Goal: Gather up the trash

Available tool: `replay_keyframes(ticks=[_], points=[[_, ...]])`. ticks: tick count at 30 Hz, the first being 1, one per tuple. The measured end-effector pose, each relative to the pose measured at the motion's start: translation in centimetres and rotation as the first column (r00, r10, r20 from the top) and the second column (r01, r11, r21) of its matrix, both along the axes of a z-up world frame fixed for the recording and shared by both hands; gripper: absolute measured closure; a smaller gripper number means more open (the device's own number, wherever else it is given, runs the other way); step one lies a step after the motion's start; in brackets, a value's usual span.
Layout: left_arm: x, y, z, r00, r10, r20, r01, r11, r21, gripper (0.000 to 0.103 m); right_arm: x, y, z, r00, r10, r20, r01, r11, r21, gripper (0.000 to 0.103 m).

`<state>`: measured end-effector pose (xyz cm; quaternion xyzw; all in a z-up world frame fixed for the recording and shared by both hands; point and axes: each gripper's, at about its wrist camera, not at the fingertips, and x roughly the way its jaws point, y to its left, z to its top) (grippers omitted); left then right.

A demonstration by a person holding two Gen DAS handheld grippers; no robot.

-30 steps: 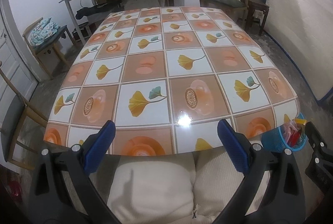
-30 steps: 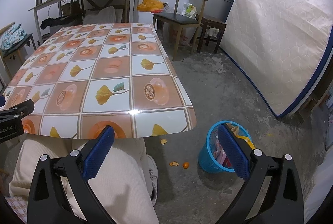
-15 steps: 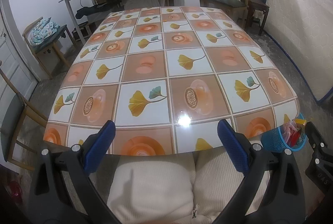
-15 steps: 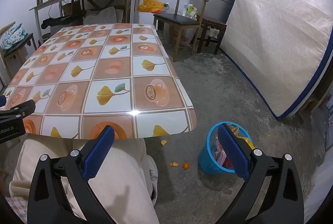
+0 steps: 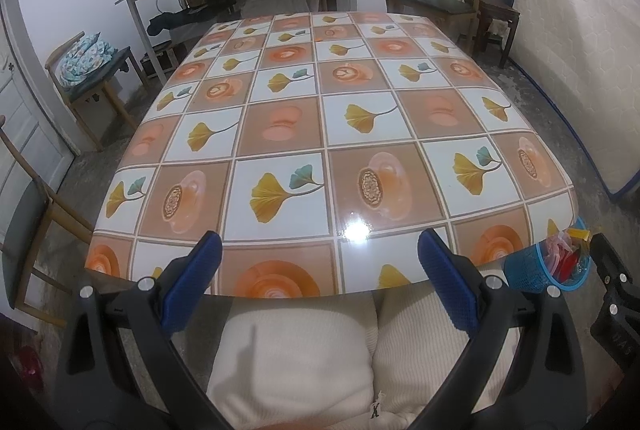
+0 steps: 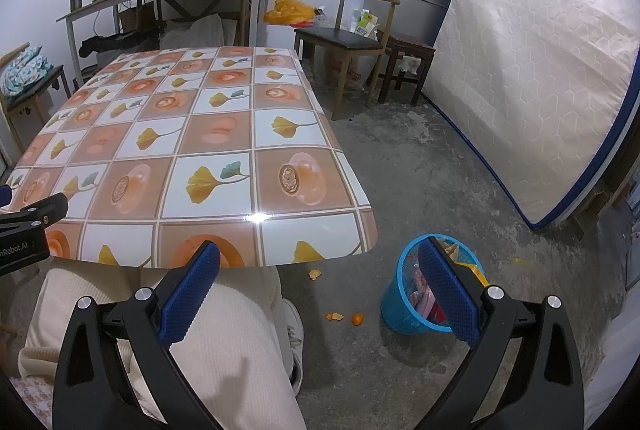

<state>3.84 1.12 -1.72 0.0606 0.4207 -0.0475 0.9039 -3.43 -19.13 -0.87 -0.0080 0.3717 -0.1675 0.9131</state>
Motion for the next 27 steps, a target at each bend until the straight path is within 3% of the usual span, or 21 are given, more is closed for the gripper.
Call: replay_keyframes(ticks=[27], points=[[0.25, 0.33, -0.32, 1.0, 0.01, -0.017, -0.01, 1.0, 0.004, 0.009, -0.09, -0.03, -0.1, 1.0, 0.001, 0.002, -0.001, 1.0, 0.003, 0.006]])
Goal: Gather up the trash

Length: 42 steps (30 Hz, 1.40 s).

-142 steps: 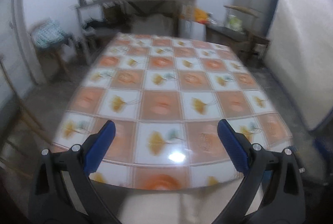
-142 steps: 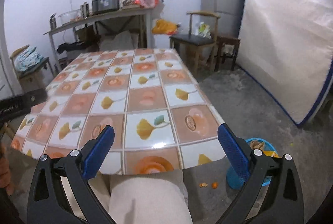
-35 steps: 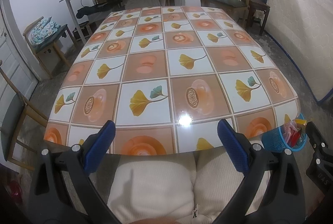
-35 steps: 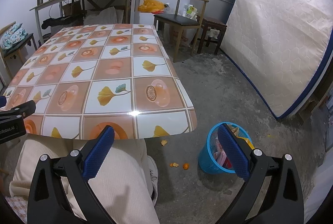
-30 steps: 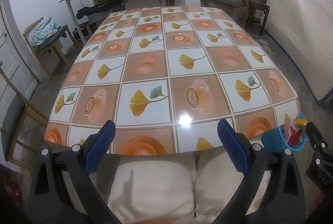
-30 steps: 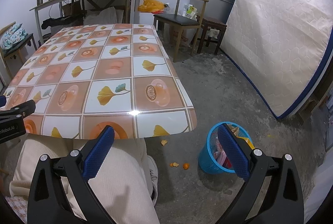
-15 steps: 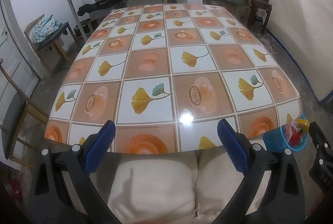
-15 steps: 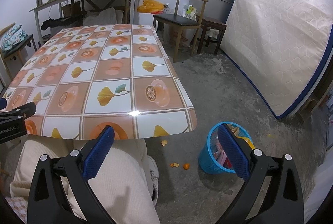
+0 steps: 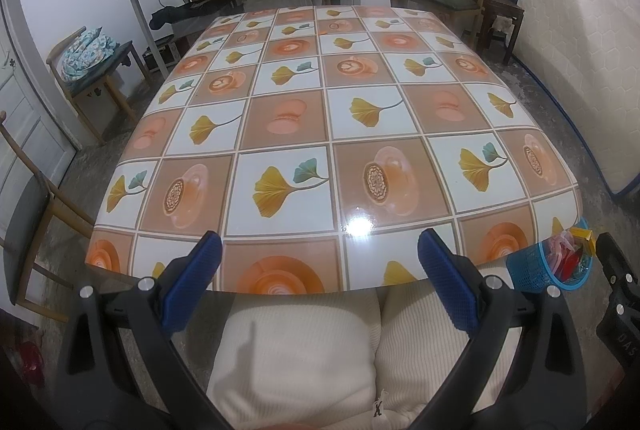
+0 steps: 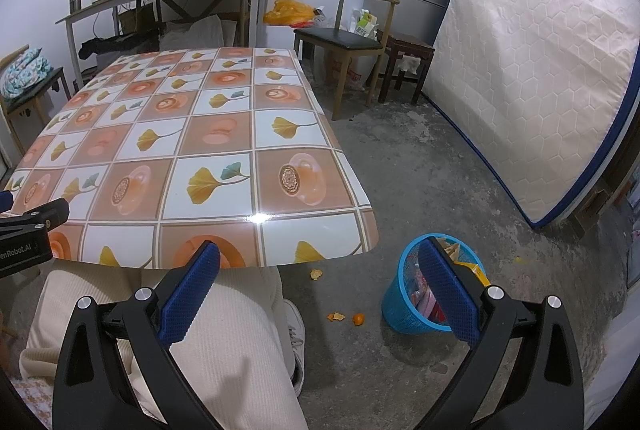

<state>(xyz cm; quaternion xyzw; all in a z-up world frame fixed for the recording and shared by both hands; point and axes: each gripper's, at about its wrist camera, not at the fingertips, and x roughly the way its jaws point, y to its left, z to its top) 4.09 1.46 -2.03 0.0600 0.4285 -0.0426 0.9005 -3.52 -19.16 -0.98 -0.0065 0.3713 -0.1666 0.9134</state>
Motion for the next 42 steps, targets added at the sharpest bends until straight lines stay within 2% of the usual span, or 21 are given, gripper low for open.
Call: replay_keyframes(ticks=[42], points=[[0.2, 0.21, -0.06, 1.0, 0.002, -0.004, -0.002, 1.0, 0.0, 0.009, 0.13, 0.2, 0.31, 1.0, 0.003, 0.003, -0.003, 1.0, -0.003, 0.006]])
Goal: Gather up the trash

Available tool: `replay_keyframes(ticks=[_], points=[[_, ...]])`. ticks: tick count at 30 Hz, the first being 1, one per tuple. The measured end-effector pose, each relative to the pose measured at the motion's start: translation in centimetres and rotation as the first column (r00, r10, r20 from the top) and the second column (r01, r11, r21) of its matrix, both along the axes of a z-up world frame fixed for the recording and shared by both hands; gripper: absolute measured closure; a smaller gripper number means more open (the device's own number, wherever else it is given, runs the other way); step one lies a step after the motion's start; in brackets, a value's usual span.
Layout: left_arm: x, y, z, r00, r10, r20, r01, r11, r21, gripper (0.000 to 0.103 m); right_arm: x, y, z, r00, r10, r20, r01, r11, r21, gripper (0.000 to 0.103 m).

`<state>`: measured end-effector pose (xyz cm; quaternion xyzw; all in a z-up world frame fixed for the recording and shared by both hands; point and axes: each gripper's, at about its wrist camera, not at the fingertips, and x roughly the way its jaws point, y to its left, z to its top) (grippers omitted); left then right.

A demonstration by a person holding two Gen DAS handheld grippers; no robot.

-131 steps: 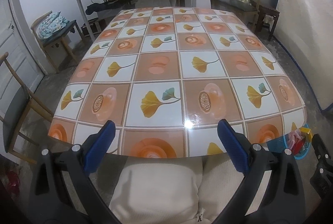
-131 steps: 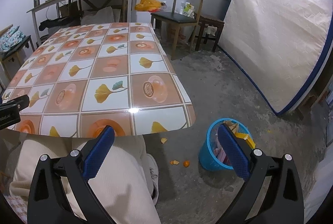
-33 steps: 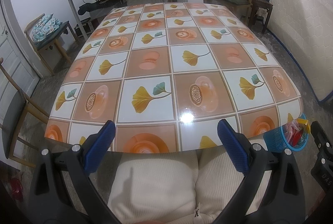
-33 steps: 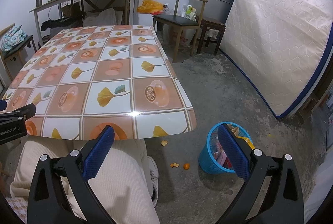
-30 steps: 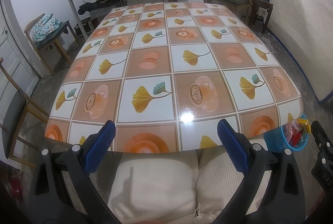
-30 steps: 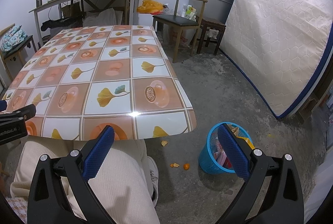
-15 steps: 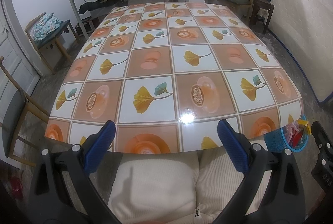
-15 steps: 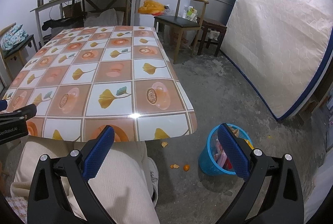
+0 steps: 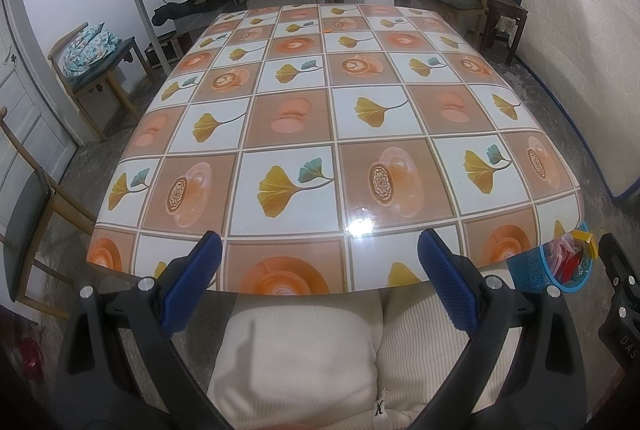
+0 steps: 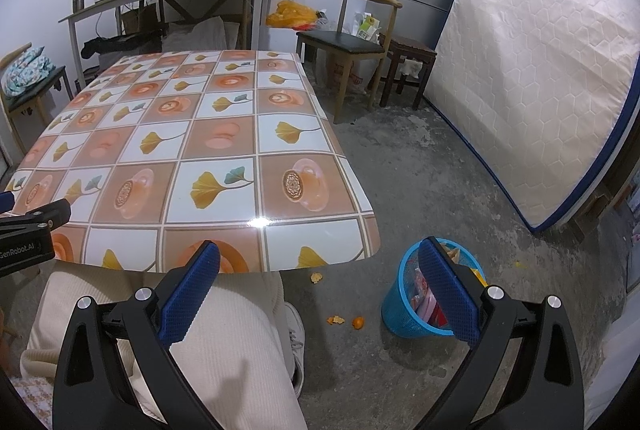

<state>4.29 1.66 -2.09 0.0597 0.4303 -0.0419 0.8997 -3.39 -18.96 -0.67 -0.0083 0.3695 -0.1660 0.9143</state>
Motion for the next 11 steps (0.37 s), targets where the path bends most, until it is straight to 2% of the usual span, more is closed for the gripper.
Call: replay_keyframes(ticks=[11], points=[[0.0, 0.13, -0.03, 1.0, 0.002, -0.001, -0.002, 1.0, -0.004, 0.009, -0.01, 0.01, -0.01, 1.0, 0.0, 0.0, 0.0, 1.0, 0.0, 0.006]])
